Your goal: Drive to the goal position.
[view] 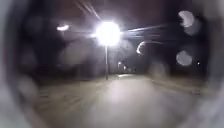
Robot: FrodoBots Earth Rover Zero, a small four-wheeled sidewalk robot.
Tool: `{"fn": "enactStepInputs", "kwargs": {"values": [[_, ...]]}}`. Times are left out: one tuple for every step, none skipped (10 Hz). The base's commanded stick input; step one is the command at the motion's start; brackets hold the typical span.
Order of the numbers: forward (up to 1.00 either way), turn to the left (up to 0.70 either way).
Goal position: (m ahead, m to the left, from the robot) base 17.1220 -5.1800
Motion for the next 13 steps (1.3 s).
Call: {"fn": "enactStepInputs", "kwargs": {"values": [[1.0,-0.21],[1.0,-0.22],[1.0,-0.08],[1.0,-0.05],[1.0,-0.03],[1.0,-0.01],[1.0,-0.01],[1.0,-0.02],[1.0,-0.03],[1.0,-0.05],[1.0,-0.04],[1.0,-0.02],[1.0,0.0]]}}
